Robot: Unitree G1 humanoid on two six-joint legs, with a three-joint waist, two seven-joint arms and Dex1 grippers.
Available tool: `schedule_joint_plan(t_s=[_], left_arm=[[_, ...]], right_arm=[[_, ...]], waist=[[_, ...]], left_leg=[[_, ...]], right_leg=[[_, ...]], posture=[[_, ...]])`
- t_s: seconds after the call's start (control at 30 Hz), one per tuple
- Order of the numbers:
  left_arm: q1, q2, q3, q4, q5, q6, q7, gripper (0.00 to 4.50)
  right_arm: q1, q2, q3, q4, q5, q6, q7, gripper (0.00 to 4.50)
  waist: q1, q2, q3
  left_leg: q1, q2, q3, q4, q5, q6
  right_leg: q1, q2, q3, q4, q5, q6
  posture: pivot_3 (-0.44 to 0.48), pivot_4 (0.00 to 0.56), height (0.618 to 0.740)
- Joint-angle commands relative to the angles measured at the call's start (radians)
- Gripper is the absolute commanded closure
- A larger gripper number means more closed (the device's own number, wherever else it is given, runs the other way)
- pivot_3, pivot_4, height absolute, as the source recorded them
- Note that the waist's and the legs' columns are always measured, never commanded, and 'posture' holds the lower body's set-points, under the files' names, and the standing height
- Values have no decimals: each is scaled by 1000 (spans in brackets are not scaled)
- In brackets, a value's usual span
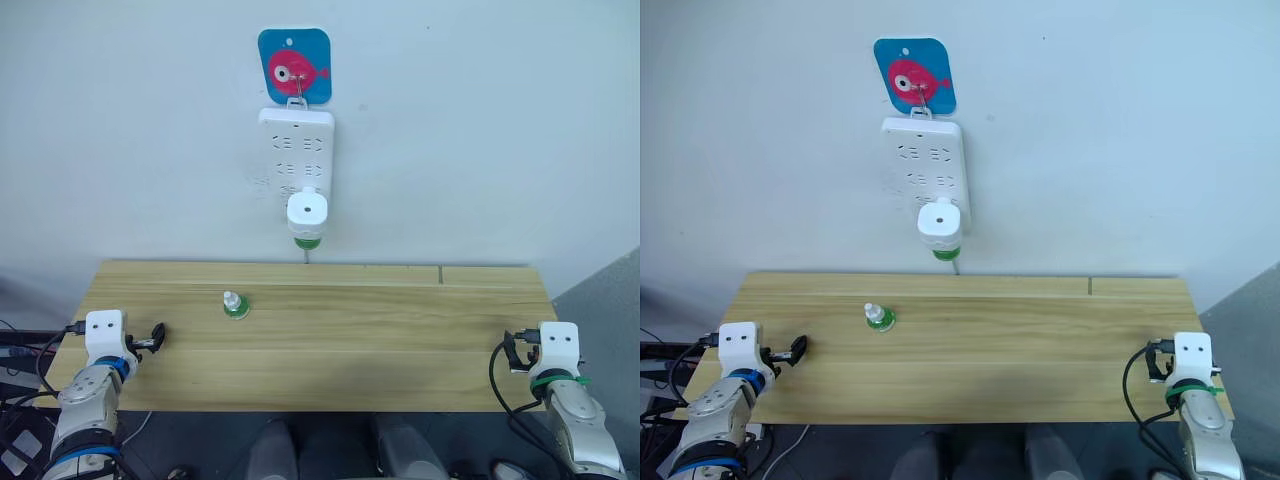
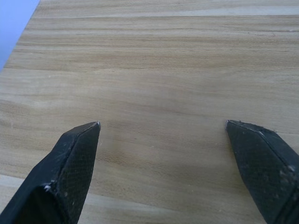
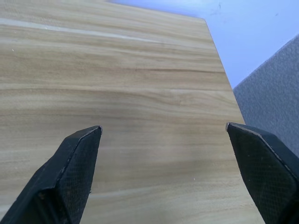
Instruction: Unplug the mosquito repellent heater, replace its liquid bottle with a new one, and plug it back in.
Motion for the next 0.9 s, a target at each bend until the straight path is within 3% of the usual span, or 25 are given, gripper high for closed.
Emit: schedule_joint_plan(t_s=[0.03,0.3,0.63,0.77,0.9], left_arm=[[14,14,16,-16,-6,-18,-4,0],[45,21,41,-80,-50,5,-50,0],[194,93,120,-559,-230,243,-204,0],[175,147,105,-777,-322,414,-272,0],[95,173,79,-877,-373,514,-306,0]], right_arm=[[-1,-14,-12,-4,-1,-9,0,26],[21,-22,-2,-62,15,9,47,26],[63,-106,53,-405,120,139,265,26],[12,-111,65,-568,234,260,315,26],[-48,-114,75,-664,282,345,307,26]], waist=[[0,0,0],[0,0,-1],[-1,0,-1],[2,0,-1],[3,0,-1]], left_leg=[[0,0,0,0,0,0],[0,0,0,0,0,0],[0,1,-1,0,1,-1],[-1,1,-3,1,2,-3],[-1,0,-3,0,2,-3]], right_leg=[[0,0,0,0,0,0],[0,0,0,0,0,0],[1,0,-1,0,0,0],[1,1,-1,0,0,0],[1,1,-2,0,0,0]], posture=[[-10,193,740],[-15,194,740],[-10,196,740],[-2,199,740],[-5,201,740]])
